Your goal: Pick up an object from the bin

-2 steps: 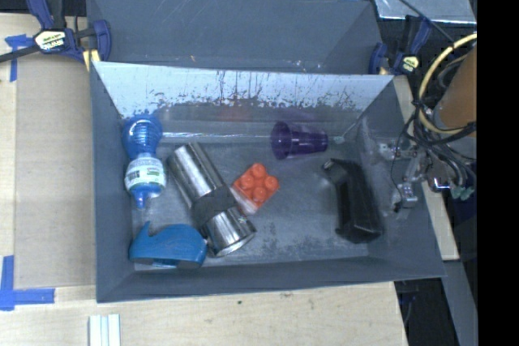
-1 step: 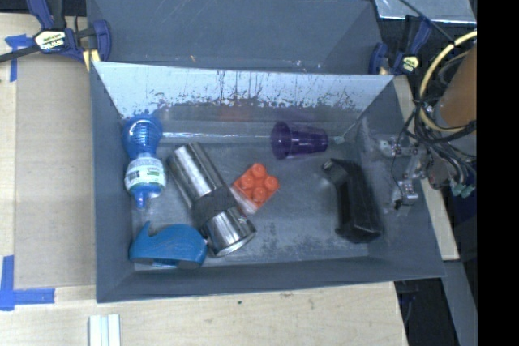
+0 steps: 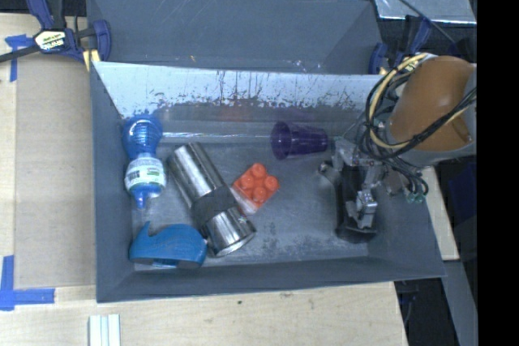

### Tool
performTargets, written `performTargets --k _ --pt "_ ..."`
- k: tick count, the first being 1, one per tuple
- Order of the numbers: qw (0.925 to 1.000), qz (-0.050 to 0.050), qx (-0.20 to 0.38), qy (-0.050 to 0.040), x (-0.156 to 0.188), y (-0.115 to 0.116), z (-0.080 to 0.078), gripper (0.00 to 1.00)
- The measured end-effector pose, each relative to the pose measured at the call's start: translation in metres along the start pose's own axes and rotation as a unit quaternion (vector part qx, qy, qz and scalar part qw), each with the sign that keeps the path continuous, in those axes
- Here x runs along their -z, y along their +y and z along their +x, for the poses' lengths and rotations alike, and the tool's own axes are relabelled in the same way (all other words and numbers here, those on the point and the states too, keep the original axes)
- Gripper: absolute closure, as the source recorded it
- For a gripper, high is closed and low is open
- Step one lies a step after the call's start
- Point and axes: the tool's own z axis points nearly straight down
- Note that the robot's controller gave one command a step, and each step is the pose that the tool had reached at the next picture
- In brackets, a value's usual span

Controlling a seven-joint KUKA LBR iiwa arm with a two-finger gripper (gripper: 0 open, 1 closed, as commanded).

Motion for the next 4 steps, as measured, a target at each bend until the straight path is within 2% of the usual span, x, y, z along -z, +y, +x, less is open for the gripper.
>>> performTargets --k 1,2,3,4 --pt "1.0 0.0 0.004 -0.0032 0.002 0.0 -0.001 0.0" --pt "0.9993 0.001 -0.037 0.0003 -0.028 0.016 -0.036 0.0" --pt "1.0 -0.001 0.007 -0.0044 -0.029 0.001 -0.071 0.0" --pt "0.998 -0.007 -0.063 -0.001 -0.029 -0.011 -0.068 0.0"
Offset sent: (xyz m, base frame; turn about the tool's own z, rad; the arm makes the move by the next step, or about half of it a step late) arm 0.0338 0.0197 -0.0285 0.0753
